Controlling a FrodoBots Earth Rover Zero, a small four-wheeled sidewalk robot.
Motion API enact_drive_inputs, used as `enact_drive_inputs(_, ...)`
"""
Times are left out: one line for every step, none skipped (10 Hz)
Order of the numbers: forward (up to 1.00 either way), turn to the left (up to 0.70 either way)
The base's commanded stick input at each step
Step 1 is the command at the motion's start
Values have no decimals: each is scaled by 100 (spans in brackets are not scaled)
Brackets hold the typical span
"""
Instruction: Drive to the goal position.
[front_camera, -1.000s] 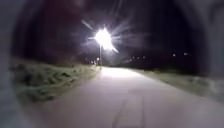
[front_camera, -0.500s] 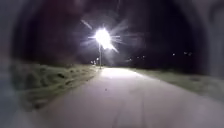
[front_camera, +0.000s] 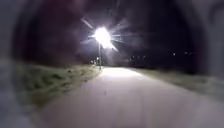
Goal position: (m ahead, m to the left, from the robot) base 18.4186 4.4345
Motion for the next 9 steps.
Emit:
enact_drive_inputs(70,0)
enact_drive_inputs(70,0)
enact_drive_inputs(70,0)
enact_drive_inputs(70,0)
enact_drive_inputs(70,0)
enact_drive_inputs(70,0)
enact_drive_inputs(70,0)
enact_drive_inputs(70,0)
enact_drive_inputs(70,0)
